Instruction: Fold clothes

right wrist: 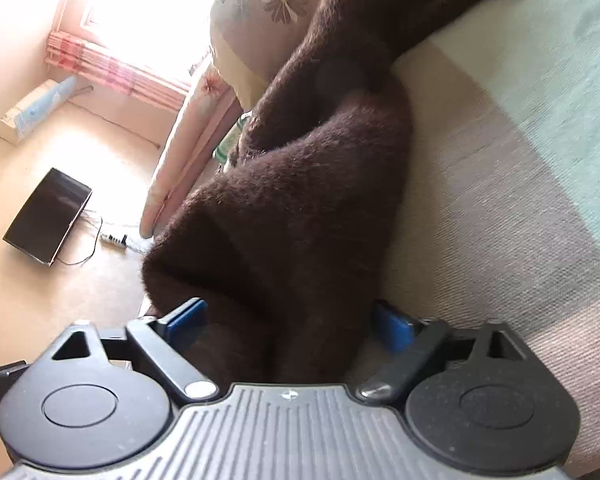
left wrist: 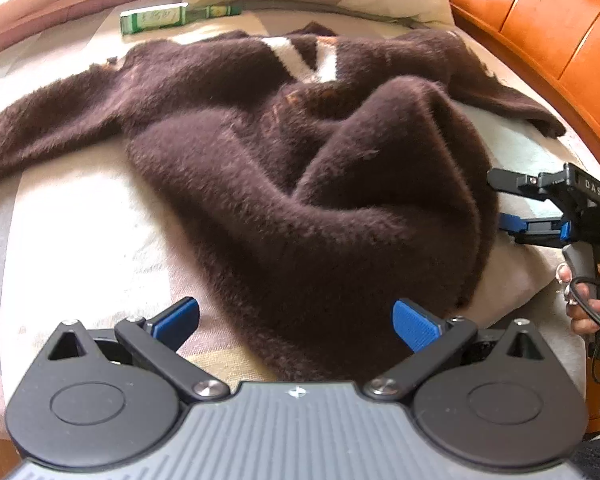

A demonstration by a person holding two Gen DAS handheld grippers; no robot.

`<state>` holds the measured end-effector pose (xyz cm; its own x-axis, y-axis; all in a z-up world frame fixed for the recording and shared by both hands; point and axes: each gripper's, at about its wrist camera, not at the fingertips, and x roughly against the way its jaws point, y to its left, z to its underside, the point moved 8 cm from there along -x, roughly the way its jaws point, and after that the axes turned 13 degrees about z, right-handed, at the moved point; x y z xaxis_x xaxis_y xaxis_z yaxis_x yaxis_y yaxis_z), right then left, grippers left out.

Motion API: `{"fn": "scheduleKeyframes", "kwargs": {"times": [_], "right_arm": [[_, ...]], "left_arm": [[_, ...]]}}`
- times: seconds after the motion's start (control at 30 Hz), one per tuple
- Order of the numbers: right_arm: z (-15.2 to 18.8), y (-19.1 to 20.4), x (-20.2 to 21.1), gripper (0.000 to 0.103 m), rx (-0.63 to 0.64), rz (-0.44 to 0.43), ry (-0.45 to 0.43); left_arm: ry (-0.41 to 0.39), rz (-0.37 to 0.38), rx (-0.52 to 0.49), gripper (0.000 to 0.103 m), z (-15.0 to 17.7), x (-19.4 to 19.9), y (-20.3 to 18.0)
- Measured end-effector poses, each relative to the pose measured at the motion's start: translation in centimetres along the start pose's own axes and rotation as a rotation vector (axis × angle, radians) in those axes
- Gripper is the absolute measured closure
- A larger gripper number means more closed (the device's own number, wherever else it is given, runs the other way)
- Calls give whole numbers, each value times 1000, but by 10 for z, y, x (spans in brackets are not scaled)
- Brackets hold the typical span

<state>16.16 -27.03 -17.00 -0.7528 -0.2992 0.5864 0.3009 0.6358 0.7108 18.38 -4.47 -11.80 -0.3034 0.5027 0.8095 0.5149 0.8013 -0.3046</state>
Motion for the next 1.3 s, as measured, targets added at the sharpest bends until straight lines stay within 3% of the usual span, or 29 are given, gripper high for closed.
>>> {"fn": "scheduleKeyframes", "kwargs": {"times": [0.07, 0.13, 0.17, 0.2, 0.4, 0.53, 0.63, 0.8, 0.87, 1.0, 1.1, 1.23, 1.3], "right_arm": [[-5, -8, -3, 24, -41, 15, -6], [-11, -15, -6, 47, -83, 29, -11], [-14, -19, -8, 52, -103, 36, -13], [-13, -22, -8, 55, -115, 41, -22], [2, -7, -12, 52, -38, 94, -95], [3, -23, -1, 70, -110, 58, -51], [7, -22, 6, 85, -93, 43, -28], [-1, -11, 30, 88, -100, -13, -72], [-5, -10, 32, 85, -78, 3, -65], [12, -20, 19, 58, -78, 71, 2], [24, -23, 9, 64, -95, 43, 1], [25, -20, -8, 90, -85, 28, -19], [27, -20, -11, 91, -78, 32, -26]], "left_arm": [[-2, 8, -1, 1, 1, 0, -1], [-6, 19, -7, 1, 2, 0, -4], [-7, 23, -9, 1, 3, 1, -5], [-7, 27, -11, 1, 4, 1, -6], [-4, 18, -15, 1, 6, 2, -8], [-19, 18, -21, 1, 5, 9, -8], [-25, 5, -12, 1, 4, 11, -4], [-29, -7, 0, 1, 6, 14, 0], [-30, -6, 0, 1, 7, 14, 0], [-22, 4, -2, 1, 10, 14, -1], [-13, -7, 6, 1, 10, 13, 3], [-13, -8, 4, 1, 10, 13, 2], [-13, -2, 2, 1, 10, 14, 1]]}}
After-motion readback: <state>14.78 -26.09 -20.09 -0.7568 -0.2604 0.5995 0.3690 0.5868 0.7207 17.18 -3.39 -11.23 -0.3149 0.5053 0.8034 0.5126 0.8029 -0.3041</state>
